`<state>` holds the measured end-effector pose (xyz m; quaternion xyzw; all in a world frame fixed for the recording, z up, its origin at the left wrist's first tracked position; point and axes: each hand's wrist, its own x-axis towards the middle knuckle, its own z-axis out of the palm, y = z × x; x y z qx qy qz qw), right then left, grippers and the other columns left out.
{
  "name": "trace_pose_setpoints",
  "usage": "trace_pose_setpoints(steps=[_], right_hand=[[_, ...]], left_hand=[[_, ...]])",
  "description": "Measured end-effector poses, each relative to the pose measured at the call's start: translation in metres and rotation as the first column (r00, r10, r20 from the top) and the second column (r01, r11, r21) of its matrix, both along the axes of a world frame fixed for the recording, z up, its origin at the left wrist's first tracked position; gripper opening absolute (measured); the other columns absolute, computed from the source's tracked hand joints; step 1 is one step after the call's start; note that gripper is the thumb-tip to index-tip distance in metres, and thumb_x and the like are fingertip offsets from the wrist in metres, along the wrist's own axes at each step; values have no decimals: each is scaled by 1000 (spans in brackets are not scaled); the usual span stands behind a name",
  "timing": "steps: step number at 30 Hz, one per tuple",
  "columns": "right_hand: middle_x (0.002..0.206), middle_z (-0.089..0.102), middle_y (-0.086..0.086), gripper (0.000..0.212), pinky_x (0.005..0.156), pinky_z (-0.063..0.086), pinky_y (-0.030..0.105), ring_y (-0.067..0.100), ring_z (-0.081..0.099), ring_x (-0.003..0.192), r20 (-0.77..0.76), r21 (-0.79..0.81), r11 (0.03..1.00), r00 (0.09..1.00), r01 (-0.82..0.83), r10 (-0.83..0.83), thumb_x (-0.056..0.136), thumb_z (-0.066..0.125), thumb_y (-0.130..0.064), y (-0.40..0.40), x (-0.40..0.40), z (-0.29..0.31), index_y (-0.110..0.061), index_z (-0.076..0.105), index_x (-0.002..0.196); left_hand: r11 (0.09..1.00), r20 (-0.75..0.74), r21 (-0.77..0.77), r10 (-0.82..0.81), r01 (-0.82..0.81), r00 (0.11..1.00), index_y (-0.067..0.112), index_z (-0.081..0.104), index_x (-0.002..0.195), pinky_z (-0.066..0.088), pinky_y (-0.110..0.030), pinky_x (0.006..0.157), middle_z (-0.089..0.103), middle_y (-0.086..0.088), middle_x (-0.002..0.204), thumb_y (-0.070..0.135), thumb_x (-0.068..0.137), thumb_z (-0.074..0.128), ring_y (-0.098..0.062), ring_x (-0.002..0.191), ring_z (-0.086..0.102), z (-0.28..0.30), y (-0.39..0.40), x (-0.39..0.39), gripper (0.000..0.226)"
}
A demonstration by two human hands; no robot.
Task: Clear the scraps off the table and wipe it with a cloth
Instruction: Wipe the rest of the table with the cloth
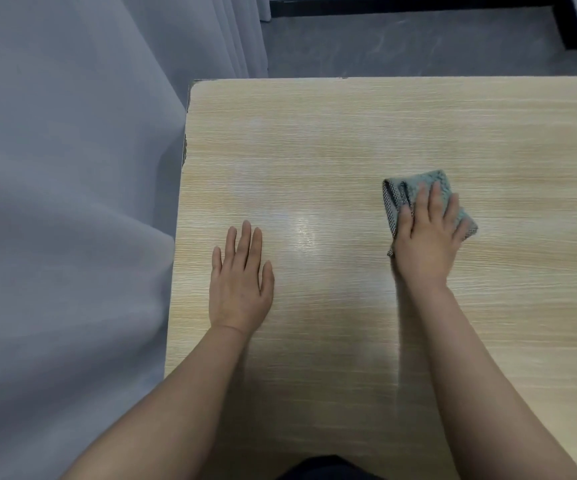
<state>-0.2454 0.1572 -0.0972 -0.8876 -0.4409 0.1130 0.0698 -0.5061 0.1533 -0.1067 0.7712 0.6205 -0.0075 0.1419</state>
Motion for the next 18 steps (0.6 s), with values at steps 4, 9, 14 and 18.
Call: trace_pose_setpoints(steps=[4,9,14,18], right_hand=[[158,11,5,49,112,-4,47,29,0,145,-46,48,976,975,-213,216,101,23,-27,10,-71,-5,-20,20,149],[149,38,1,49,112,7,47,29,27,140,21,59,630,632,-775,775,96,27,-36,-3,-98,-6,-21,40,141],[154,25,5,48,114,7,51,30,12,144,-12,21,957,957,-288,289,98,32,-31,-22,-7,-3,-16,35,144],[158,12,4,51,114,-4,51,29,2,145,9,-5,1000,1000,16,-16,101,25,-34,-21,-18,-1,-19,19,149]], left_hand=[[1000,0,-2,-5,5,1000,16,13,150,-5,-36,117,0,5,155,40,94,11,-12,143,-7,0,0,0,61],[1000,-5,7,-4,4,1000,12,20,149,1,-39,117,11,-1,158,38,94,13,-17,145,1,0,1,1,61],[1000,4,-6,-4,4,1000,18,5,148,-6,-36,117,0,3,156,39,94,10,-13,144,-8,0,0,0,58],[1000,-7,-9,-4,4,1000,18,6,149,-9,-35,116,-3,5,155,40,94,7,-11,143,-11,0,-1,0,60]])
